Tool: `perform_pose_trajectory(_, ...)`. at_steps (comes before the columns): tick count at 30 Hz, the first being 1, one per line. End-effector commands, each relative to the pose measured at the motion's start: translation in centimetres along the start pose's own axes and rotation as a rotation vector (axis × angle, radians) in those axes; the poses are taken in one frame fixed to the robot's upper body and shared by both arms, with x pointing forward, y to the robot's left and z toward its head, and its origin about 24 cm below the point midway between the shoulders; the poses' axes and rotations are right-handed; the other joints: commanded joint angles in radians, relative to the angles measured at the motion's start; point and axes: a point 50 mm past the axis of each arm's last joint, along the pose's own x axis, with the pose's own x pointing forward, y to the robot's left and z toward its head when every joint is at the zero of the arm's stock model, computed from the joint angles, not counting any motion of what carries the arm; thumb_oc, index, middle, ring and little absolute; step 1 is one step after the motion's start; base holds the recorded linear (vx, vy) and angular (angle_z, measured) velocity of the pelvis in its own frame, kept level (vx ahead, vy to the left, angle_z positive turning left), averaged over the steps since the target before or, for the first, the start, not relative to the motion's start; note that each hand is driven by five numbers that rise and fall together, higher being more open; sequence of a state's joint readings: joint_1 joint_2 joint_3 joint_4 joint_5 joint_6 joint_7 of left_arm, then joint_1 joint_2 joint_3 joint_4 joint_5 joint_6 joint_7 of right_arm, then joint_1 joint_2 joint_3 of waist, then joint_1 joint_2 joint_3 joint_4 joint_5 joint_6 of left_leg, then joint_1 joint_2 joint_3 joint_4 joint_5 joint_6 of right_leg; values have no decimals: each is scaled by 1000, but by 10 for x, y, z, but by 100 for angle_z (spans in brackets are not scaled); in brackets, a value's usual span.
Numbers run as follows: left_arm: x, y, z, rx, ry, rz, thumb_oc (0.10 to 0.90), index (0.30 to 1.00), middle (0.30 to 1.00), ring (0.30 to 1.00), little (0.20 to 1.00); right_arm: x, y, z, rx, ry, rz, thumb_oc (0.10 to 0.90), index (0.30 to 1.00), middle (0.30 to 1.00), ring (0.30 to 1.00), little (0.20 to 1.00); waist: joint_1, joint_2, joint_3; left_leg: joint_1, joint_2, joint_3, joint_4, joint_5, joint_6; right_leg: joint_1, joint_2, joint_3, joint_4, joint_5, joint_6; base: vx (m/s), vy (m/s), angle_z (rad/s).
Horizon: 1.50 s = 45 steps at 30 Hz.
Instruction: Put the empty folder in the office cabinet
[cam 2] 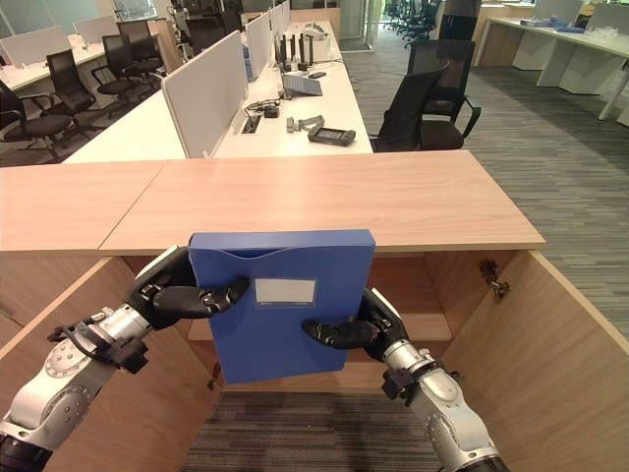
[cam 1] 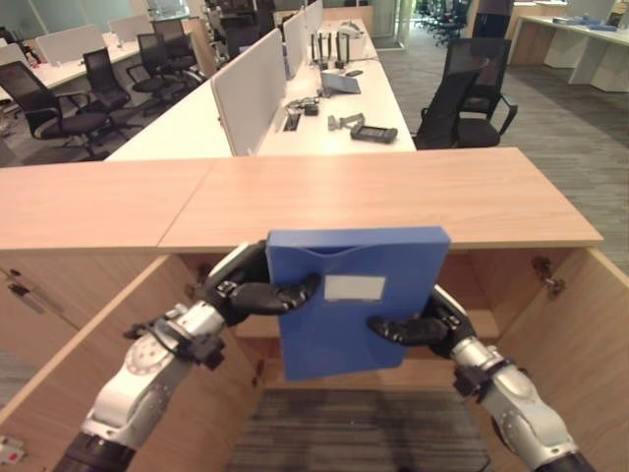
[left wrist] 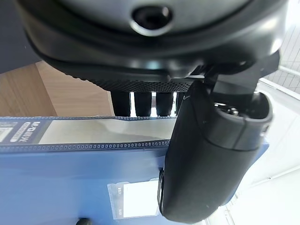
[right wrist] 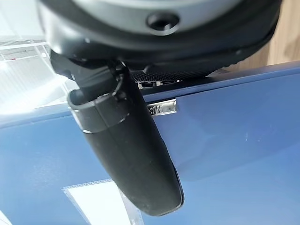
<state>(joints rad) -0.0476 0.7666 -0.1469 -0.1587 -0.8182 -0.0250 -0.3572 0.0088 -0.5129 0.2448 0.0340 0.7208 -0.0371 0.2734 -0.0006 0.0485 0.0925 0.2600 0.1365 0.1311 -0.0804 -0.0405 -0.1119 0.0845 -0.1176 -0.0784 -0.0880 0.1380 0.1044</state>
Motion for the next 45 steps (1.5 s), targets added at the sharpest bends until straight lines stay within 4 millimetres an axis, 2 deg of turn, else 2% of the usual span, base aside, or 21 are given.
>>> perform_pose_trajectory(1,37,-17,61,45,-273,-205,400,300,300,300,300,39,46,71,48,-330,278,800,900,900,900,900,-30,-27,-21,-40,-36,-20,-7,2,21,106,-5,-13,46,-187,40,0,0,0)
perform_pose_trajectory(3,38,-19,61,35,-273,-215,400,300,300,300,300,40,50,70,65,-324,299,800,900,900,900,900,-30,-27,-20,-40,-37,-20,-7,2,21,106,-5,-13,46,-187,40,0,0,0)
perform_pose_trajectory(6,45,-28,60,-23,-272,-286,400,300,300,300,300,45,72,62,201,-282,448,800,900,900,900,900,-29,-30,-18,-40,-37,-19,-7,4,20,106,-6,-12,46,-183,42,-11,0,0)
perform_pose_trajectory(10,48,-35,62,-51,-273,-354,400,300,300,300,300,46,87,57,234,-222,569,800,900,900,900,900,-26,-33,-18,-43,-36,-18,-7,6,19,104,-7,-10,46,-181,44,0,0,0)
perform_pose_trajectory(11,49,-38,63,-55,-280,-369,400,300,300,300,300,45,92,56,256,-209,603,703,754,754,754,754,-26,-34,-18,-44,-37,-19,-7,8,19,104,-8,-11,45,-179,45,0,0,0)
perform_pose_trajectory(12,49,-37,62,-61,-283,-365,400,300,300,300,300,45,93,56,260,-211,612,529,493,493,493,493,-26,-35,-19,-44,-37,-19,-7,7,19,103,-8,-11,45,-179,45,0,0,0)
perform_pose_trajectory(13,49,-37,61,-68,-285,-363,400,300,300,300,300,44,94,56,266,-213,616,400,300,300,300,300,-26,-35,-20,-45,-38,-19,-7,7,19,103,-9,-12,45,-179,45,0,0,0)
perform_pose_trajectory(30,40,-28,52,-168,-405,-204,400,300,300,300,300,42,94,70,351,-355,579,400,300,300,300,300,-20,-42,-27,-50,-38,-23,-7,4,23,99,-3,-8,45,-184,41,0,0,0)
perform_pose_trajectory(40,34,-23,40,-231,-430,-97,400,300,300,300,300,41,91,74,392,-416,542,400,300,300,300,300,-18,-42,-29,-48,-35,-25,-7,1,23,98,-1,-10,50,-188,39,0,0,0)
perform_pose_trajectory(42,32,-21,38,-224,-426,-75,497,446,446,446,446,41,90,73,387,-408,534,400,300,300,300,300,-18,-42,-30,-47,-35,-24,-7,0,23,99,-1,-10,49,-189,38,0,0,0)
perform_pose_trajectory(43,28,-14,37,-153,-408,-22,800,900,900,900,900,41,86,70,340,-384,516,400,300,300,300,300,-16,-42,-30,-48,-36,-24,-7,0,23,99,-1,-10,50,-189,37,0,0,0)
perform_pose_trajectory(45,25,-10,37,-89,-389,2,800,900,900,900,900,40,82,69,303,-370,497,400,300,300,300,300,-15,-44,-30,-56,-37,-25,-7,13,23,91,-1,-9,52,-180,35,0,0,0)
